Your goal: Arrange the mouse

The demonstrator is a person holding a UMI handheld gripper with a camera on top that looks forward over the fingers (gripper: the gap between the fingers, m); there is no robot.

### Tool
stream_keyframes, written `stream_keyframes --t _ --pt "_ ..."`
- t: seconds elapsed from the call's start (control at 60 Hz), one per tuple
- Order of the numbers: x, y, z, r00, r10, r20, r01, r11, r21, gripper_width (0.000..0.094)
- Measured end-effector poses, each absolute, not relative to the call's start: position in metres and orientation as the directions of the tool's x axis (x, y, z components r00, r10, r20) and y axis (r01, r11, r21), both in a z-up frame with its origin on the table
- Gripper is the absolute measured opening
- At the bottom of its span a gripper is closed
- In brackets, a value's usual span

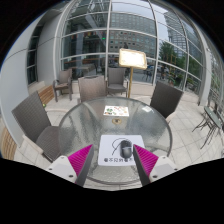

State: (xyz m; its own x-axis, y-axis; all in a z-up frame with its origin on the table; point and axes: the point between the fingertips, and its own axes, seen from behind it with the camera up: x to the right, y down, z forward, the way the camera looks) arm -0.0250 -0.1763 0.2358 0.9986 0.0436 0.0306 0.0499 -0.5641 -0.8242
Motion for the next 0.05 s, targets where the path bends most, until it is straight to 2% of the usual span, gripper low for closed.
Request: stream_keyframes --t 0.05 --pt "-0.0256 -0.1767 0.235 0.999 0.043 0.031 0.05 -0.564 -0.824 0.0783"
